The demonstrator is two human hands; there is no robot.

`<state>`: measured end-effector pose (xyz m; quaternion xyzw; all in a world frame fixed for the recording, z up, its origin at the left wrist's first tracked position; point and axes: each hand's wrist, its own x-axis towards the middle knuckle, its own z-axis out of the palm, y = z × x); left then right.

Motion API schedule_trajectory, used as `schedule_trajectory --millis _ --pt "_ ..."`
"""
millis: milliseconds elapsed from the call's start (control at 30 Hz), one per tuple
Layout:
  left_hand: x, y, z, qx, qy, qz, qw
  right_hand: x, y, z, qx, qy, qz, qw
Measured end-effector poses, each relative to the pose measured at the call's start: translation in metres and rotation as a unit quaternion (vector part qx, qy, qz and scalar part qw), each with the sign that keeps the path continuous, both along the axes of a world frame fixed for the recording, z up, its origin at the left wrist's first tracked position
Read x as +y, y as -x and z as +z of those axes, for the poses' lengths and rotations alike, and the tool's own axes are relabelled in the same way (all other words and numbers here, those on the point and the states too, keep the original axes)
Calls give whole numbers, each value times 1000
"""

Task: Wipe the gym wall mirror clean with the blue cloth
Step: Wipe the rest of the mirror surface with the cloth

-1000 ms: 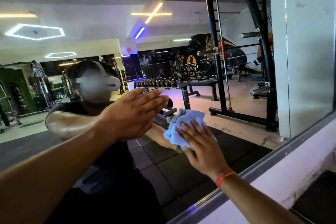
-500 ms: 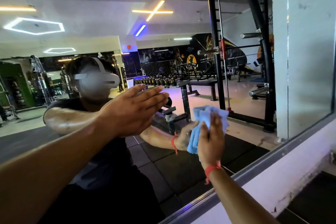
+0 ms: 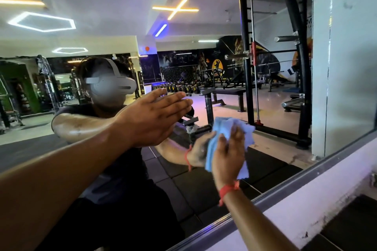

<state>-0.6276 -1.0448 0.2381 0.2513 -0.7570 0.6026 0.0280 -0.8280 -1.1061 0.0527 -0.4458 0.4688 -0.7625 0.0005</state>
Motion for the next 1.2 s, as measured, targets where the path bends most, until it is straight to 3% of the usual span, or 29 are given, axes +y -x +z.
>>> schedule_trajectory --millis 67,133,200,367,533,600,767,1067,1200 --pt "1 0 1 0 6 7 1000 23 -27 -18 175 38 19 984" --pt "3 1 2 -7 9 12 1000 30 -9 -30 347 66 25 935" --pt "4 1 2 -7 10 20 1000 22 24 -27 399 63 -1 915" --pt "3 0 1 -1 13 38 999 28 26 -14 208 -43 96 972" --pt "9 3 -9 48 13 21 999 40 10 14 15 -92 228 969" --pt "14 6 -28 95 8 26 995 44 2 23 -50 -94 230 967" --pt "27 -5 -75 128 -34 -18 991 55 -14 14 -15 -97 166 981" --pt "31 -19 -89 161 -73 -18 984 64 -31 -19 150 -148 108 972" --pt "31 2 -105 257 -83 -10 963 36 13 1 36 -136 60 988"
